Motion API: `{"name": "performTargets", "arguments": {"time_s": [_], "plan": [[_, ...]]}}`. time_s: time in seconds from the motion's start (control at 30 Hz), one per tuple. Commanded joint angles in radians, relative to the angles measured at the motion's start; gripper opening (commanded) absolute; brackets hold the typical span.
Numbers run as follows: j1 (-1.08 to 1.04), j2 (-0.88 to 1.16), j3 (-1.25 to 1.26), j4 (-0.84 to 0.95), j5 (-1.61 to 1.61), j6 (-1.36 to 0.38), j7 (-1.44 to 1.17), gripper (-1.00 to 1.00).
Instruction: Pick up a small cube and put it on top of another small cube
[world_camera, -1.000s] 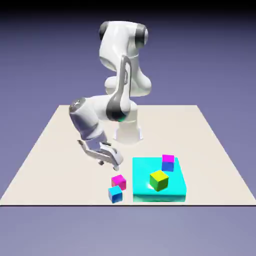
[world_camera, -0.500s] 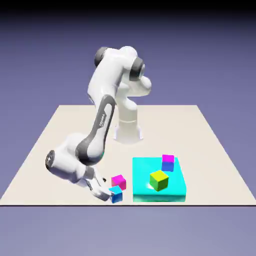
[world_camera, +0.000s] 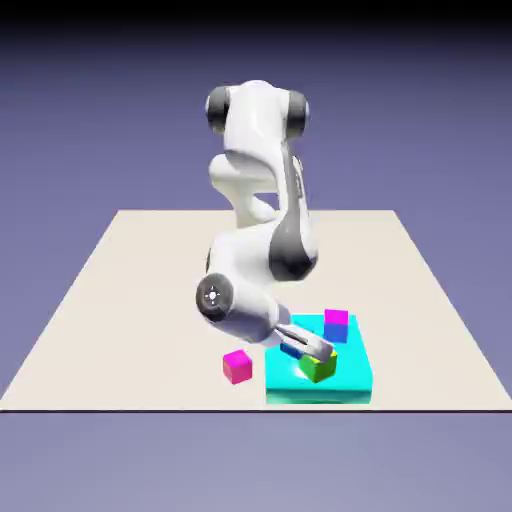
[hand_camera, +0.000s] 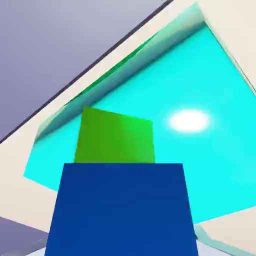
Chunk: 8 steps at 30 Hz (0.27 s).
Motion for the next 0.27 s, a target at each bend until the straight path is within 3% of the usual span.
{"name": "performTargets", "arguments": {"time_s": [0.0, 0.13, 0.17, 0.23], "plan": [[0.008, -0.001, 0.003, -0.036, 0.003, 0.034, -0.009, -1.0], [0.035, -0.005, 0.013, -0.159, 0.02, 0.153, -0.037, -1.0], [0.035, -0.005, 0.013, -0.159, 0.02, 0.153, -0.037, 1.0], [0.027, -0.004, 0.01, -0.123, 0.015, 0.118, -0.029, 1.0]]}}
